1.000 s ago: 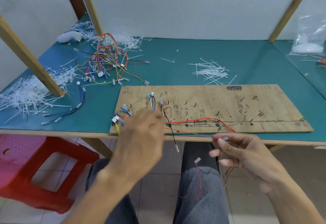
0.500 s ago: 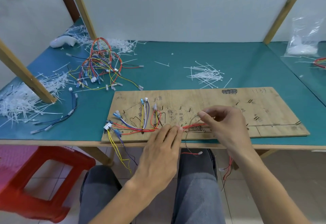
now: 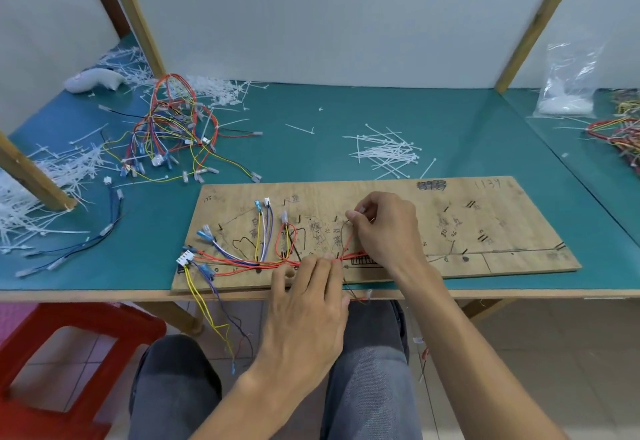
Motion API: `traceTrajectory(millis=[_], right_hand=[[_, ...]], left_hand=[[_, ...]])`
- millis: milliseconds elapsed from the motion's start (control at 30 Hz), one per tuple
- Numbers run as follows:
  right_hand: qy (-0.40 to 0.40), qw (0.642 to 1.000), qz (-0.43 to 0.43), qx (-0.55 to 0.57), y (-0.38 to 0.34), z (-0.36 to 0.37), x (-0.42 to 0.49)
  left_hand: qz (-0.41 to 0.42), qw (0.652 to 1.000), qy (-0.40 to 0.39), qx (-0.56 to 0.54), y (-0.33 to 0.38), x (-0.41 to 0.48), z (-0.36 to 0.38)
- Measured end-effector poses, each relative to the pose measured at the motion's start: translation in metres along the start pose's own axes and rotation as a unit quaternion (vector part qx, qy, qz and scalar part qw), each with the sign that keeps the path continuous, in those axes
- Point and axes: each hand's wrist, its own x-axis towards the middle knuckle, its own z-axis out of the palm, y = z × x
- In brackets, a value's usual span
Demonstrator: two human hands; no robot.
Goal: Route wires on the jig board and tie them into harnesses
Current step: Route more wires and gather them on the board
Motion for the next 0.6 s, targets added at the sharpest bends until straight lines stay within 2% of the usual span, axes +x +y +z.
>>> traceTrajectory(millis=[133,333,600], right_hand=[[-0.005,1.0,-0.01,-0.016,-0.001,0.0,0.0],[0.01,0.998,-0.042,-0.035,-0.001,0.006,-0.006],[0.006,0.995,-0.08,-0.066,-0.002,0.007,-0.009]], left_hand=[[-0.018,0.999,0.011,-0.033,0.009,0.002,0.004],[0.027,0.997,0.049,-0.047,0.013,-0.002,0.015],[0.025,0.991,0.11,-0.076,0.019,-0.008,0.008]])
